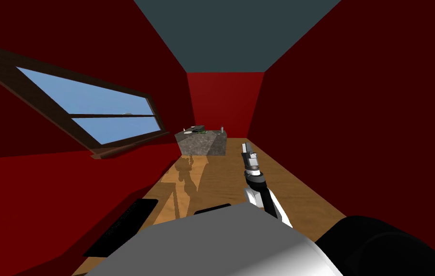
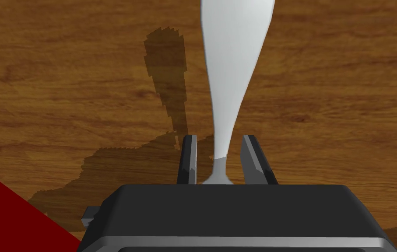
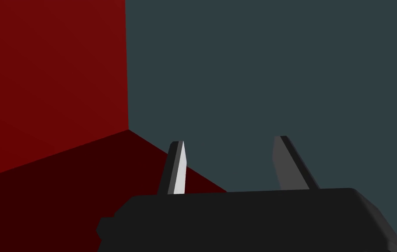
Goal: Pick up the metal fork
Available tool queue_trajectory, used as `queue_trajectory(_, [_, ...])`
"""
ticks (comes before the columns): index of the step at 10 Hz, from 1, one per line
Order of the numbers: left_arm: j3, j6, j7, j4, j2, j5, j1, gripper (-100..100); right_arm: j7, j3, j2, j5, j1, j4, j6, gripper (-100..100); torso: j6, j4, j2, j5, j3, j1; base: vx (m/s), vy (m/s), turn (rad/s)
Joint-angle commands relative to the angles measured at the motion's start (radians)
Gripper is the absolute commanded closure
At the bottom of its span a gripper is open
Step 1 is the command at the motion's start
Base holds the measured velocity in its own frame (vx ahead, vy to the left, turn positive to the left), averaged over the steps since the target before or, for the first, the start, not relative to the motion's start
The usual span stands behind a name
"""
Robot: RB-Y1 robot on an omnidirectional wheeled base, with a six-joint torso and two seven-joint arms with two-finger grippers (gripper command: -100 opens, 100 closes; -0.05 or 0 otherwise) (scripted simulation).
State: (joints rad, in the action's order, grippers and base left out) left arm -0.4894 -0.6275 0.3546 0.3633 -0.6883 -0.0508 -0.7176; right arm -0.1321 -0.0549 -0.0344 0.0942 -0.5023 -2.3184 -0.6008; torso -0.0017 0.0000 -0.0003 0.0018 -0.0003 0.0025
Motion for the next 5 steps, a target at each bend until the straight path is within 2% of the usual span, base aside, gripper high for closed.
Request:
queue_trajectory(1, [-0.004,-0.02,-0.002,-0.032,0.006,0.001,0.013,100,0.0,0.0,0.0,0.0,0.0,0.0,0.0,0,0.0,0.0,0.0,0.0,0.0,0.0,0.035,0.002,0.0])
queue_trajectory(2, [-0.004,-0.033,-0.033,-0.008,-0.008,-0.011,-0.016,100,0.0,0.0,0.0,0.0,0.0,0.0,0.0,0,0.001,0.001,0.002,0.0,0.001,-0.001,0.07,0.016,0.176])
queue_trajectory(4, [-0.005,-0.036,-0.028,-0.015,-0.006,-0.009,-0.011,100,0.0,0.0,0.0,0.0,0.0,0.0,0.0,0,0.0,0.0,0.001,0.0,0.0,0.0,0.056,0.01,0.054])
queue_trajectory(5, [-0.005,-0.031,-0.03,-0.007,-0.008,-0.009,-0.015,0,0.0,0.0,0.0,0.0,0.0,0.0,0.0,0,0.0,0.001,0.002,0.0,0.001,0.0,0.006,0.0,-0.003])
